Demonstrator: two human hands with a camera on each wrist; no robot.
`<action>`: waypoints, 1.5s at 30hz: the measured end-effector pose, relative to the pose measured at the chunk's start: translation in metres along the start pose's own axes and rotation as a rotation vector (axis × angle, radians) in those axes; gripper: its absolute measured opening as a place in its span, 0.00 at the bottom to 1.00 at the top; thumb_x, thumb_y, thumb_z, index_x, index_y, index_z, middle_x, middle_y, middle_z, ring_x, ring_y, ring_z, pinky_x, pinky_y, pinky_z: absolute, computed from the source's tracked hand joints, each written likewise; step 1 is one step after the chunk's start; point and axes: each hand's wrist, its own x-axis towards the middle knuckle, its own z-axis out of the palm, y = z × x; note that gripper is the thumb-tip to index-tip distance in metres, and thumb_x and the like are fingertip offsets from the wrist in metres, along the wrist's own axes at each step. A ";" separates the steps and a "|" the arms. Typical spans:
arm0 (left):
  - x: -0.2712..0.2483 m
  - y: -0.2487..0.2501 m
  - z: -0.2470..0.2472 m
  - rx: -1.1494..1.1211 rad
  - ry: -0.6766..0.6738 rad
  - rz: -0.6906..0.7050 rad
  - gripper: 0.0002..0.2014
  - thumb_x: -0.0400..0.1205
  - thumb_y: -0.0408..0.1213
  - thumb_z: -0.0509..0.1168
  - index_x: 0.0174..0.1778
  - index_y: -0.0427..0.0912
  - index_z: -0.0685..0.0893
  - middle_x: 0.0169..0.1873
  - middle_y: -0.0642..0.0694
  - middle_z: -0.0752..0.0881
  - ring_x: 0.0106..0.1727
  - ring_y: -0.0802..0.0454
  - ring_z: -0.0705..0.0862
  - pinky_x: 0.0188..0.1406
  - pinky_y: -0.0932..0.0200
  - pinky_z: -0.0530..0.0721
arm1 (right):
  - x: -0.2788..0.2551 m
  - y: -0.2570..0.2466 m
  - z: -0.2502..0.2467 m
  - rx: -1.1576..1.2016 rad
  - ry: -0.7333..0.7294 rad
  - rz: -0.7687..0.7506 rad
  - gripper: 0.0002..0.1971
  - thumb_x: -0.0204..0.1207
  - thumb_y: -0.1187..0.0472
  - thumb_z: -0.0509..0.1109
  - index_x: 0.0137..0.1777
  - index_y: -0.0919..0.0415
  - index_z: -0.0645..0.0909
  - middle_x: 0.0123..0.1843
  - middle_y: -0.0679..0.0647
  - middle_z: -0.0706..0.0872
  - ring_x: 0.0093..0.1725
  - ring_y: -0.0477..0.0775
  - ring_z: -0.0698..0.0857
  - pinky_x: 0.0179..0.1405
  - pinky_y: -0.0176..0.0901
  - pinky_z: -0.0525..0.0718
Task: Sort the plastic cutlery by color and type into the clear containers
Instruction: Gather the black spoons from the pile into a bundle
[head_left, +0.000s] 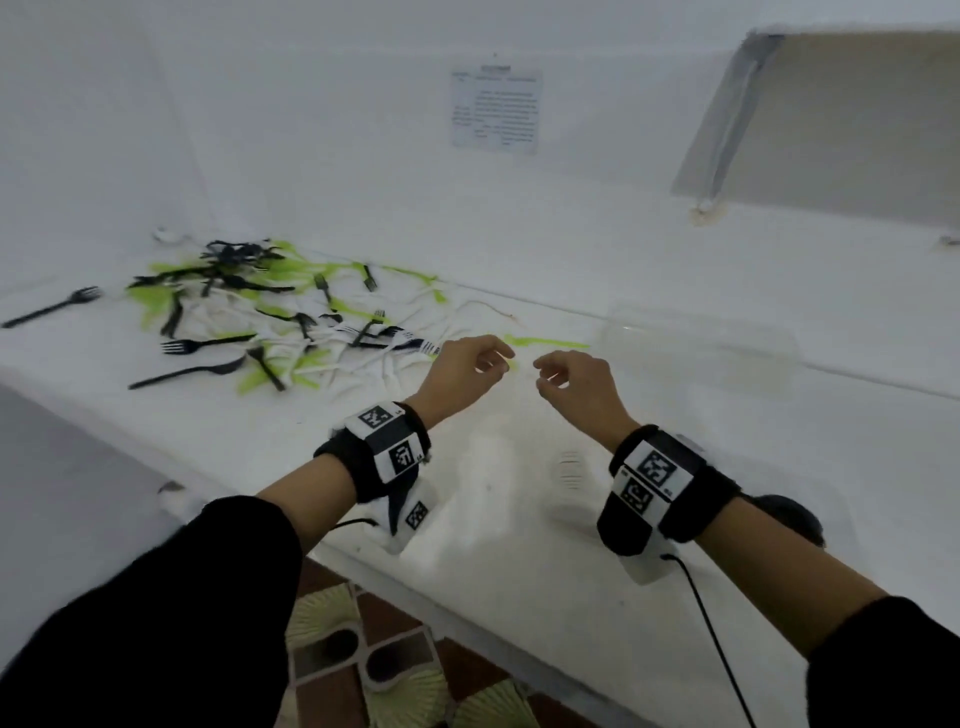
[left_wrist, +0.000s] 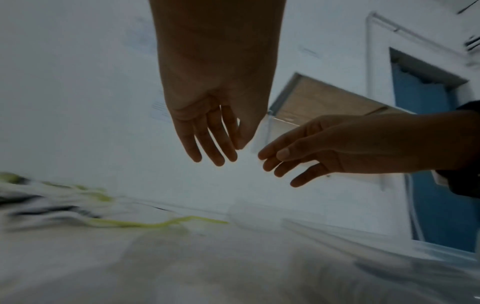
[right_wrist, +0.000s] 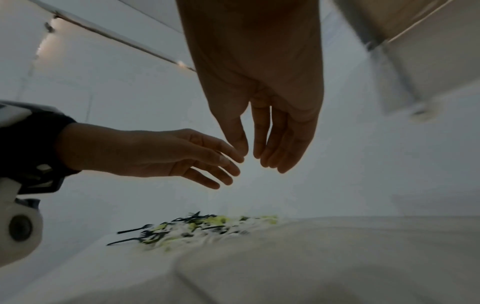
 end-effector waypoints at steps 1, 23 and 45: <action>-0.003 -0.014 -0.021 0.013 0.016 -0.022 0.07 0.78 0.28 0.66 0.50 0.37 0.86 0.41 0.43 0.89 0.42 0.52 0.85 0.44 0.72 0.78 | 0.011 -0.014 0.017 0.021 -0.026 -0.018 0.12 0.73 0.67 0.69 0.56 0.65 0.84 0.51 0.59 0.87 0.49 0.58 0.86 0.55 0.43 0.79; -0.052 -0.271 -0.340 0.125 0.347 -0.332 0.09 0.78 0.25 0.65 0.52 0.33 0.84 0.40 0.47 0.83 0.41 0.54 0.83 0.40 0.80 0.75 | 0.178 -0.276 0.346 0.113 -0.355 -0.321 0.15 0.73 0.68 0.69 0.60 0.66 0.83 0.53 0.64 0.86 0.52 0.62 0.84 0.54 0.40 0.74; 0.099 -0.491 -0.498 0.096 0.126 -0.253 0.09 0.78 0.25 0.65 0.53 0.32 0.85 0.50 0.38 0.88 0.45 0.54 0.81 0.40 0.84 0.72 | 0.383 -0.351 0.510 -0.021 -0.257 -0.176 0.12 0.72 0.69 0.69 0.55 0.66 0.85 0.49 0.61 0.89 0.52 0.58 0.85 0.51 0.38 0.75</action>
